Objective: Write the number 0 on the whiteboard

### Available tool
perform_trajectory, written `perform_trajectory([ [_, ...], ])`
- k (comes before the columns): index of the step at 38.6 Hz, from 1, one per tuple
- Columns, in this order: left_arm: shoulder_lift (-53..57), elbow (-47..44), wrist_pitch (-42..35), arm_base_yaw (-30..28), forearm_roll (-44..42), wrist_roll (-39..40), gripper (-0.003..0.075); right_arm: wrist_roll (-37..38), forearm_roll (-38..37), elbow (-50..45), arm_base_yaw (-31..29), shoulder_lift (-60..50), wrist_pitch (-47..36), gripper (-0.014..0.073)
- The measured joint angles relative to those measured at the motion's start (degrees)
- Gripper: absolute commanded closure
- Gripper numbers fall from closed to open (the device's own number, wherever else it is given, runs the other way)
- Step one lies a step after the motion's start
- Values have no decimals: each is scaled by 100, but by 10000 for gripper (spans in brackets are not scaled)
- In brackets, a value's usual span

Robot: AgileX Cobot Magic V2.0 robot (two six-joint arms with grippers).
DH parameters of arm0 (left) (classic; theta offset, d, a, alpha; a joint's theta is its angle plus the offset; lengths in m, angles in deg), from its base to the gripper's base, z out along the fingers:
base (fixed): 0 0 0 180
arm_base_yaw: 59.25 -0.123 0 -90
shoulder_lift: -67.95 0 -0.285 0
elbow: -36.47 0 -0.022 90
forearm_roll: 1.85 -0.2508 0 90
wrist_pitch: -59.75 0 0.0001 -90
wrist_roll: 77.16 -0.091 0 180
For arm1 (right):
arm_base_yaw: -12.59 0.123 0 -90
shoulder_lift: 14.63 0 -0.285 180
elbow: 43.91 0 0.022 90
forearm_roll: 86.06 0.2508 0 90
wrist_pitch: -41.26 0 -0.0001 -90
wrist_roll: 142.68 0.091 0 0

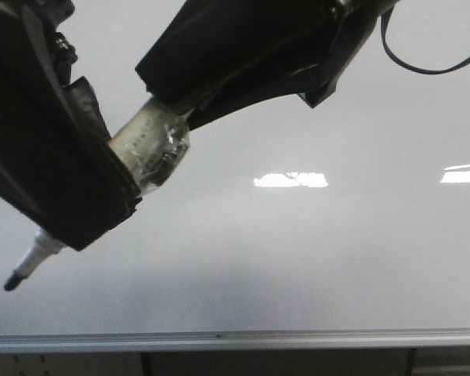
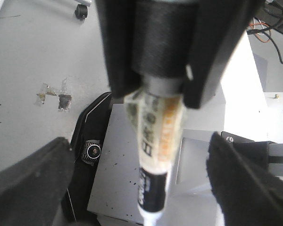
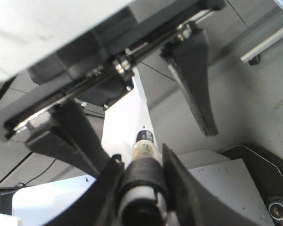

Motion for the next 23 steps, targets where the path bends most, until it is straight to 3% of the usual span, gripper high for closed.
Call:
perform_trajectory([
  [6, 0, 0, 0, 0, 12, 0, 122, 437, -571, 29, -152, 0, 61, 652],
  [10, 0, 0, 0, 0, 24, 0, 170, 1061, -1502, 209, -301, 0, 78, 652],
  [16, 0, 0, 0, 0, 24, 0, 374, 2244, -2988, 537, -411, -117, -62, 652],
  [23, 0, 0, 0, 0, 24, 0, 715, 3439, -4357, 727, -421, -433, -503, 652],
])
